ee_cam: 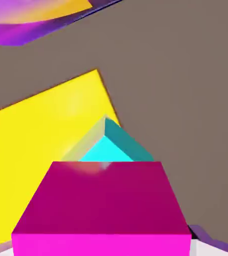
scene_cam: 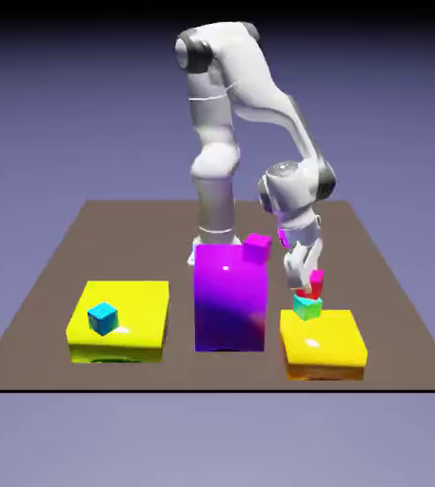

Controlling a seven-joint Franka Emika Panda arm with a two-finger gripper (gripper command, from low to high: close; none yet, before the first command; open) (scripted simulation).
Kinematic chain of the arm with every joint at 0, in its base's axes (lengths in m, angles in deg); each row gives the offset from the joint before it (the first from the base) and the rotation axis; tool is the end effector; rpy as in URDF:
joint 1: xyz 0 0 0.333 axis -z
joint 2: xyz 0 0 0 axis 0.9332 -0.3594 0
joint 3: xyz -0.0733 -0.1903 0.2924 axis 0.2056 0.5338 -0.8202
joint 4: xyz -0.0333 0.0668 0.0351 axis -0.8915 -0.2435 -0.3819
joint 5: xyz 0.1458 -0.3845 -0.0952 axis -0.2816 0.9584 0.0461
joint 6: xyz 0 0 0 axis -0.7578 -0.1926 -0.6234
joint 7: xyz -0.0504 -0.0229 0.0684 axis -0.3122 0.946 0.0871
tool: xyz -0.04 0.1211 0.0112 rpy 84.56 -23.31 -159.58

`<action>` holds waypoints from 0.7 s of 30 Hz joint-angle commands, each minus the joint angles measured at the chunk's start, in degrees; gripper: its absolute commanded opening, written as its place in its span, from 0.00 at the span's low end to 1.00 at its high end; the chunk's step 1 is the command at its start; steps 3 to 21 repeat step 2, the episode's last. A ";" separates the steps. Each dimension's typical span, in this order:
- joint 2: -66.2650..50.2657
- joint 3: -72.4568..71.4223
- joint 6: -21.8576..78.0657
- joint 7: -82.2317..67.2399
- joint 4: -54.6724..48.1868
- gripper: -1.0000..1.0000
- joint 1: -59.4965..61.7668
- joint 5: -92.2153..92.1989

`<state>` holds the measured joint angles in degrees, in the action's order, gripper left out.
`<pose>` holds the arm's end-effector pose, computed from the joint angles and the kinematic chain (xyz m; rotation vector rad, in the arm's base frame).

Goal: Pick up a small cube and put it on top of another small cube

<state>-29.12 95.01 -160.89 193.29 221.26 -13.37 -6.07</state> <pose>0.3847 0.2021 0.2545 -0.5820 2.9085 0.3652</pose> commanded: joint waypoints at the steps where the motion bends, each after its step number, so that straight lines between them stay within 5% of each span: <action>1: -0.36 2.00 -0.42 0.00 0.00 0.00 -2.07 0.03; 21: -0.55 3.09 -0.68 -0.01 0.00 0.00 -3.20 0.04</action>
